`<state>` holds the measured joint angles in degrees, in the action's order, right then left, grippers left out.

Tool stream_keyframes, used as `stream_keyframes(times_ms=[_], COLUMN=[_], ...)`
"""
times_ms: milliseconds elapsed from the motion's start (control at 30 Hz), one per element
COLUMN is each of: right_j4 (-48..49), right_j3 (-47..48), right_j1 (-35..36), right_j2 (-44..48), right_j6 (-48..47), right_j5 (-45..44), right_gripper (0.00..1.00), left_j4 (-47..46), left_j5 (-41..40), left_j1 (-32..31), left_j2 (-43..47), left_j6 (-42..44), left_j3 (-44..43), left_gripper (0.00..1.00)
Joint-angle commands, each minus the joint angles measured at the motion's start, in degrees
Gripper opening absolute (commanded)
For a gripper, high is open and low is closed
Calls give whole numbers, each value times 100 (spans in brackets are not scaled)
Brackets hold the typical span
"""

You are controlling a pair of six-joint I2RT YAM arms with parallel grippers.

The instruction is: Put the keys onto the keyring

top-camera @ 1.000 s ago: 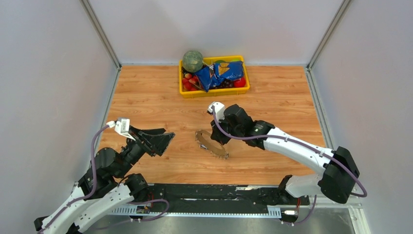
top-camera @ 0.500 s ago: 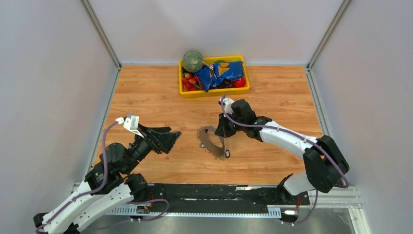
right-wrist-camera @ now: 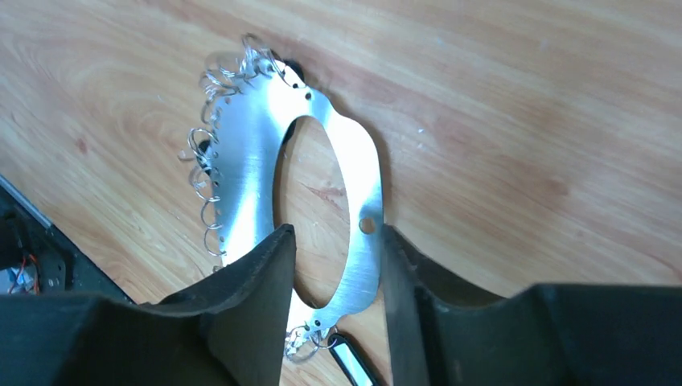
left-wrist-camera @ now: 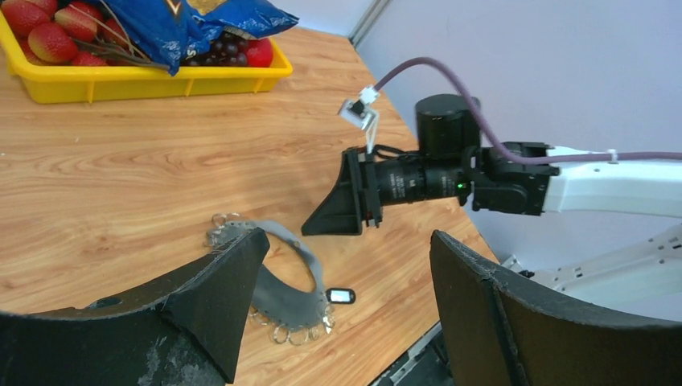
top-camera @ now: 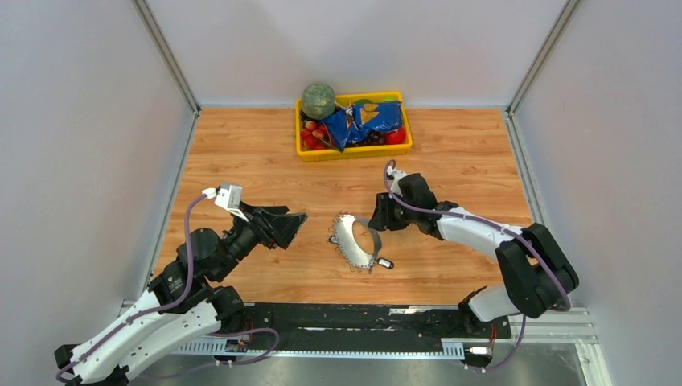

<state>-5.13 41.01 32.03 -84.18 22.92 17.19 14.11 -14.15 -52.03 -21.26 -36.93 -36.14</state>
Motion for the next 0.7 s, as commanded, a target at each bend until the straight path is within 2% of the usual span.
stream_keyframes(times_ms=[0,100,267,300,333,367,567,667], right_j4=[218,69,-353,-446,-513,-549,-692,-932], right_j3=[21,78,367,435,482,512,807,1083], right_j1=[-157,-258,-297,-282,-268,-256,-212,98], right_j2=[813,1173,1693,1782,1862,1935,2365,2442], right_j6=[199,150,-42,-90,-114,-135,-43,-155], right_j5=[-708,-1002,-1589,-1830,-2121,-2310,-2961,-4000], right_gripper=[49,57,79,96,99,100,100,100], left_j4=[-229,-163,238,436,528,669,1132,1215], left_j5=[-103,-202,-400,-478,-507,-557,-921,-1115], left_j1=[-9,-13,-5,-8,-8,-4,-8,-7], left_j2=[-222,-339,-674,-815,-879,-1016,-1572,-1805], left_j6=[207,353,762,895,971,1120,1771,2126], left_j3=[-158,-294,-806,-903,-1090,-1173,-1899,-2188], left_gripper=[84,85,86,86,93,98,100,100])
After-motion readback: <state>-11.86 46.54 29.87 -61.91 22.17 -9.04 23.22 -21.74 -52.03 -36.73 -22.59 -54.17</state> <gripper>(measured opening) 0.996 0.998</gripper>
